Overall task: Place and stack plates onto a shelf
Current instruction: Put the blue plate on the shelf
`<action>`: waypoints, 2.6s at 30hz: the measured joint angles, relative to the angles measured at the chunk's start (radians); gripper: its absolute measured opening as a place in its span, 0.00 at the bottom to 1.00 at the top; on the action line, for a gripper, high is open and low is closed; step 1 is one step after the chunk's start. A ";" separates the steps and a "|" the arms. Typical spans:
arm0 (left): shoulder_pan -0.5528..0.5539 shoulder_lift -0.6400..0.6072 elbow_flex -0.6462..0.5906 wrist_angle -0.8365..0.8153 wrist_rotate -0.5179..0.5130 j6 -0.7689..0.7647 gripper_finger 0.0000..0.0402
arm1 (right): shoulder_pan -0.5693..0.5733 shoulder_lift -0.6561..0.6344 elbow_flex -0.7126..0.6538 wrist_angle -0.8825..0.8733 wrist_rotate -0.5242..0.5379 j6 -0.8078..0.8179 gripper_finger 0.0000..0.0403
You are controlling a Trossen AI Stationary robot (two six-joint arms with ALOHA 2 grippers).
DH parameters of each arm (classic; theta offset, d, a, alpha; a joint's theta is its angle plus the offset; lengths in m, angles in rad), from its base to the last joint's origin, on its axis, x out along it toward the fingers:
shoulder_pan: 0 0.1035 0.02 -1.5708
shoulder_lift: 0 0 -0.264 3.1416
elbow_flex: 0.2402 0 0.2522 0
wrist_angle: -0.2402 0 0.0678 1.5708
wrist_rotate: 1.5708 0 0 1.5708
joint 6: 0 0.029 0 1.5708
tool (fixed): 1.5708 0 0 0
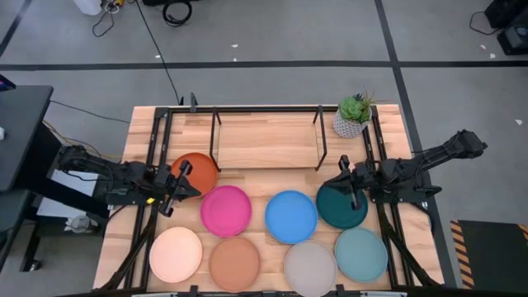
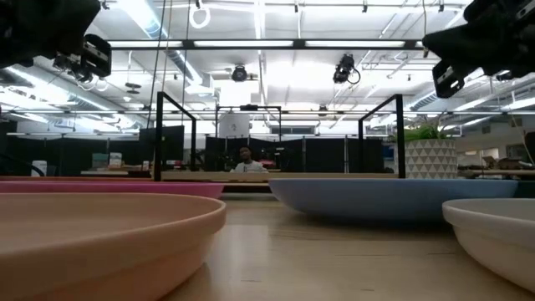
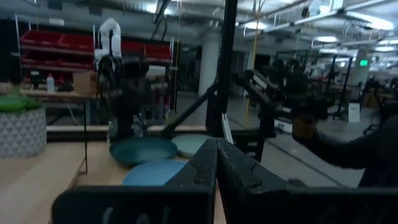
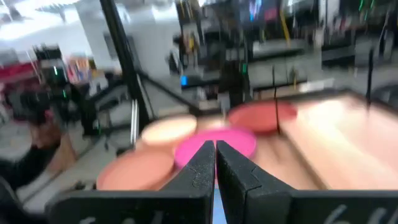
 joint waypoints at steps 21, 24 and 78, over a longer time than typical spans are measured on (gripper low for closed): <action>0.002 -0.002 0.000 0.065 -0.113 0.060 0.03 | 0.113 0.577 0.406 -0.410 -0.010 -0.171 0.07; 0.002 -0.002 0.000 0.065 -0.126 0.064 0.03 | 0.136 0.659 0.480 -0.495 0.035 -0.150 0.14; 0.002 0.011 0.000 0.063 -0.698 0.105 0.16 | 0.293 1.194 0.868 -1.022 0.109 -0.328 0.11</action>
